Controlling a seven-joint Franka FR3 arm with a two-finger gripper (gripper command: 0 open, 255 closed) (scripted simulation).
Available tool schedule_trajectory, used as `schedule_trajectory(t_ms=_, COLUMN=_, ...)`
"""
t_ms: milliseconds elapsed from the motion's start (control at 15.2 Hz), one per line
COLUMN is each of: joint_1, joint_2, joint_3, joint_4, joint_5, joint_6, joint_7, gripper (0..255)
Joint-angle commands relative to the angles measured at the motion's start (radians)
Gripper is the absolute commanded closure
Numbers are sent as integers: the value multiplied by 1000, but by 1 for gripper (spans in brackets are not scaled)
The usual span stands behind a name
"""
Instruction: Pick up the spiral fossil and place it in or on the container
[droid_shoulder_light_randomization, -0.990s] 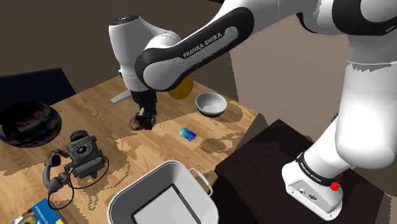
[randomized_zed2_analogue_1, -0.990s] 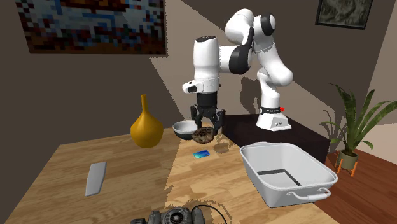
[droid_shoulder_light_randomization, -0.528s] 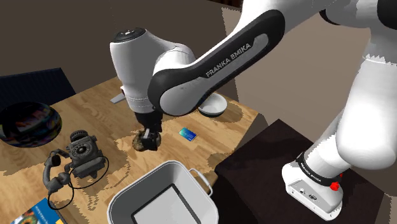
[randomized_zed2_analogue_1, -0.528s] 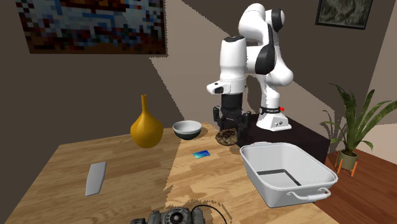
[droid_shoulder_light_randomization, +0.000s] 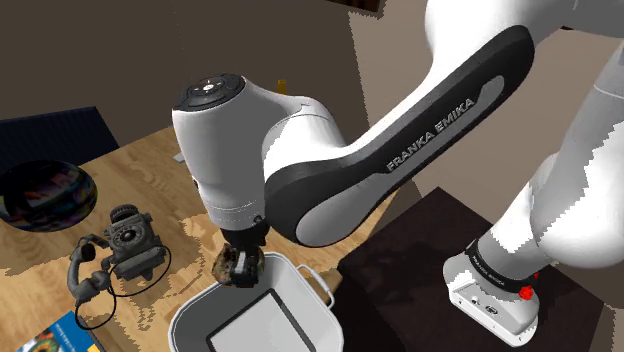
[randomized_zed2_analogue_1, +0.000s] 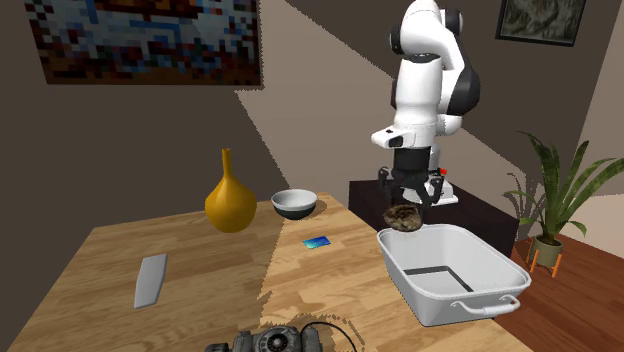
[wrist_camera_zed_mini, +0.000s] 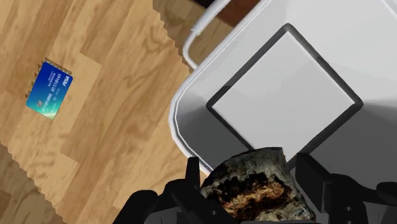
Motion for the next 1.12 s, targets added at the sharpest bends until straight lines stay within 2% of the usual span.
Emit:
schedule_trajectory(t_ms=0, joint_1=17, joint_2=-29, joint_3=23, joint_4=-37, joint_5=22, joint_6=15, joint_7=33, gripper=255)
schedule_trajectory(t_ms=330, joint_1=85, joint_2=-71, joint_3=83, joint_4=-87, joint_5=59, joint_6=32, joint_7=141, gripper=255)
schedule_trajectory(t_ms=792, joint_1=114, joint_2=13, joint_3=50, joint_4=-111, joint_5=-28, joint_6=110, joint_7=201, gripper=255)
schedule_trajectory(t_ms=858, joint_1=110, joint_2=1, joint_3=56, joint_4=-106, joint_5=-15, joint_6=97, joint_7=191, gripper=255)
schedule_trajectory(t_ms=924, joint_1=110, joint_2=1, joint_3=56, joint_4=-106, joint_5=-15, joint_6=97, joint_7=191, gripper=0)
schedule_trajectory(t_ms=1056, joint_1=113, joint_2=52, joint_3=42, joint_4=-126, joint_5=-86, joint_6=135, joint_7=112, gripper=0)
